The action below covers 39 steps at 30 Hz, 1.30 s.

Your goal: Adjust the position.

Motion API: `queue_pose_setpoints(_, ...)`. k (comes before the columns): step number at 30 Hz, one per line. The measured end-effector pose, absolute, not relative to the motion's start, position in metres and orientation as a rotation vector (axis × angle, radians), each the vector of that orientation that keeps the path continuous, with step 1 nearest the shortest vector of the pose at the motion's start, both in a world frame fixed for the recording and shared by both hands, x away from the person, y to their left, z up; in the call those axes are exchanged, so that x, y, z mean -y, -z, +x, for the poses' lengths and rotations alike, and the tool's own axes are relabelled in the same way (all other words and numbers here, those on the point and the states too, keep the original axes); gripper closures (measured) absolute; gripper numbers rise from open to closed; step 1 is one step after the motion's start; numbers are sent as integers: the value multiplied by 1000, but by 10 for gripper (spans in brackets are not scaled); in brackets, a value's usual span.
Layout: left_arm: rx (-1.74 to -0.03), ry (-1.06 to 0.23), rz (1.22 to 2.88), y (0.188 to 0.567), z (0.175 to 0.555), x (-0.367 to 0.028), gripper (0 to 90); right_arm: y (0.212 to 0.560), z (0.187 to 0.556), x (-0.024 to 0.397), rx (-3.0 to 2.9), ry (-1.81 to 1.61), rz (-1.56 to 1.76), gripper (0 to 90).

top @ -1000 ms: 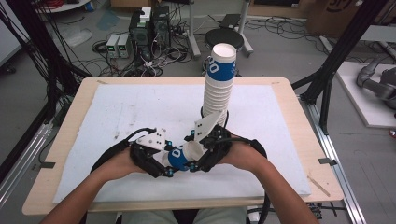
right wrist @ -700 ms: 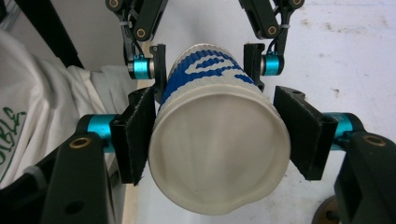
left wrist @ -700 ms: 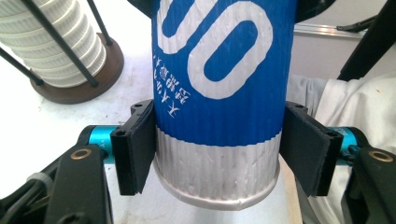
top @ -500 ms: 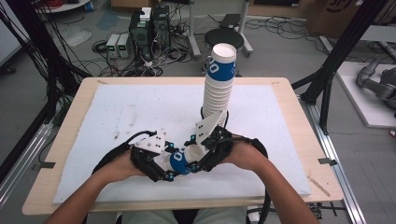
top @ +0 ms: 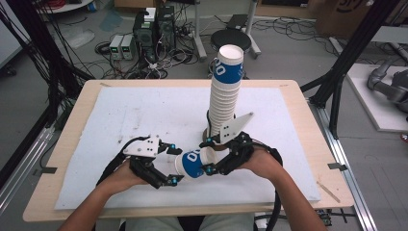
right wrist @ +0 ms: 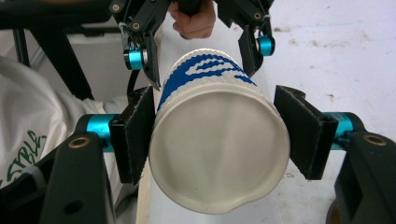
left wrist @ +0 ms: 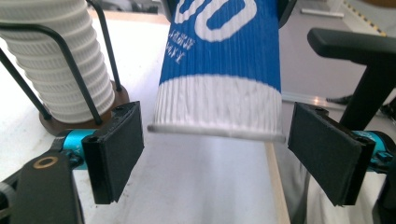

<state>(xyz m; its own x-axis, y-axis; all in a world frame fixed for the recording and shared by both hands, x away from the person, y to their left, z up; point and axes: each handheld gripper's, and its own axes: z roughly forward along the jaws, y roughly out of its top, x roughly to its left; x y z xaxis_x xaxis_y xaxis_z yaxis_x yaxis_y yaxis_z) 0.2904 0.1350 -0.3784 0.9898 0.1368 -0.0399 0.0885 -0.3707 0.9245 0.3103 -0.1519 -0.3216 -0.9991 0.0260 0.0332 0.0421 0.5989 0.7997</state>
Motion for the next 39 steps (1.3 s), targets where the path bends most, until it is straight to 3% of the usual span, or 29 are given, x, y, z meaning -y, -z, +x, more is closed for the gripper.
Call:
queue_pose_setpoints(22,-234,-72,1738,393,289,-143,157,356,306,189,2593,1769,-208,326)
queue_pose_setpoints(39,-206,1,1726,394,291,-127,157,362,306,184,2464,1861,-163,326)
